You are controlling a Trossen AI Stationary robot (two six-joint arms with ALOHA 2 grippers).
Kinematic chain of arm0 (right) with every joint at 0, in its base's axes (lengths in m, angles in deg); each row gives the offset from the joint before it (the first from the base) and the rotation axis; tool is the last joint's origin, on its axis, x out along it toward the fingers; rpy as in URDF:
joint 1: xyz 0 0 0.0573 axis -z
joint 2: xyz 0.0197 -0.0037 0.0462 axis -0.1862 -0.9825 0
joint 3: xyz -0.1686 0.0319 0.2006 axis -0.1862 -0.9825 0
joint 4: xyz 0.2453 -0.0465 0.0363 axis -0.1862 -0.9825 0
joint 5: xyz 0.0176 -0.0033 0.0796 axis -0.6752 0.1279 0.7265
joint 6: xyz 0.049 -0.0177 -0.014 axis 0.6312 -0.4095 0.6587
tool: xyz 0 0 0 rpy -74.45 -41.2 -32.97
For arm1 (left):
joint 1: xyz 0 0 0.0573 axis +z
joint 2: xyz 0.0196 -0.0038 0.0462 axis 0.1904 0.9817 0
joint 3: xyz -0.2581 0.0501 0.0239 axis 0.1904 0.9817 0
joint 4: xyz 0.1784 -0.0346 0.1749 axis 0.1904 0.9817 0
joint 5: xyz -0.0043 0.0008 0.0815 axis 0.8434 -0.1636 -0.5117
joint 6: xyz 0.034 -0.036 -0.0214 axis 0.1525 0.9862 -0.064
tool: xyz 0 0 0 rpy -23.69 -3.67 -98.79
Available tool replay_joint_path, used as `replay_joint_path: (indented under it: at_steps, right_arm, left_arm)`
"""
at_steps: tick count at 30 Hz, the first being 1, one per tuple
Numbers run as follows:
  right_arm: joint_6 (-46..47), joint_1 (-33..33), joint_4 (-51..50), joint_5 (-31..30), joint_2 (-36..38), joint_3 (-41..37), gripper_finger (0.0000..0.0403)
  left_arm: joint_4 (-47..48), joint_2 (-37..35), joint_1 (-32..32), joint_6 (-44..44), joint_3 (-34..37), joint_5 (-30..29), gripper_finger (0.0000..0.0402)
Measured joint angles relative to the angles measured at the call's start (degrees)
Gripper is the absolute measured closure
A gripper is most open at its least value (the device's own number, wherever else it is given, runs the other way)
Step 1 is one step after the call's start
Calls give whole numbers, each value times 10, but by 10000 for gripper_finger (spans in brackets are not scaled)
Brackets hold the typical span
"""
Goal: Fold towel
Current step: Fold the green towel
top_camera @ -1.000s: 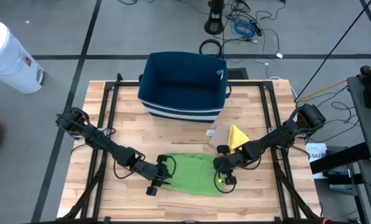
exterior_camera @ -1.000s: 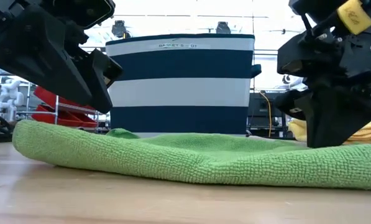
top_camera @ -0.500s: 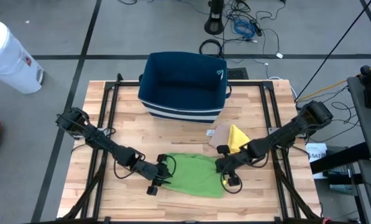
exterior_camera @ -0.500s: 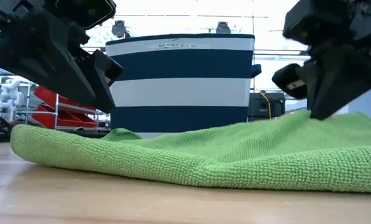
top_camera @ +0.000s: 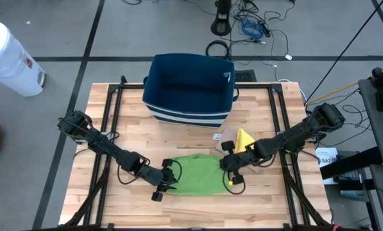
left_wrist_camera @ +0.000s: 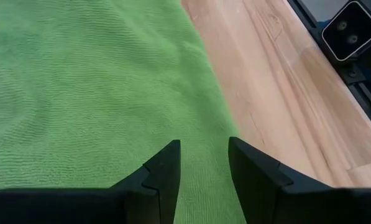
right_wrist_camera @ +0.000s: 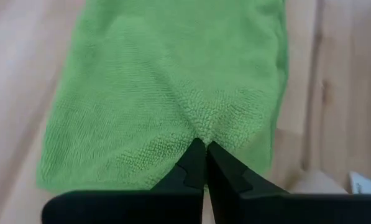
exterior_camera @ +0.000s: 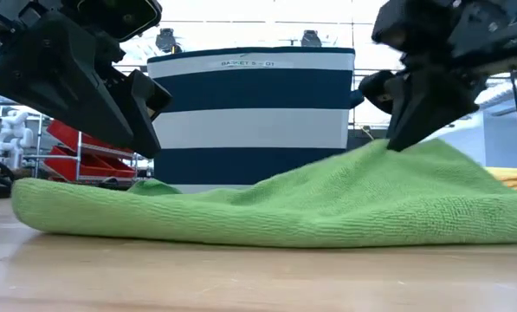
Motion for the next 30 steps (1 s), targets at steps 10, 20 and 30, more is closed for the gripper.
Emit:
replay_joint_path:
  at_steps: [10, 20, 30]
  right_arm:
    - [-47, 30, 26, 33, 0, 0, 403]
    - [-22, 22, -12, 47, 0, 0, 403]
    - [-22, 22, -6, 48, 0, 0, 403]
  left_arm:
    - [2, 0, 0, 4, 0, -13, 261]
    - [95, 0, 24, 59, 0, -195, 262]
    - [38, 10, 112, 12, 0, -98, 262]
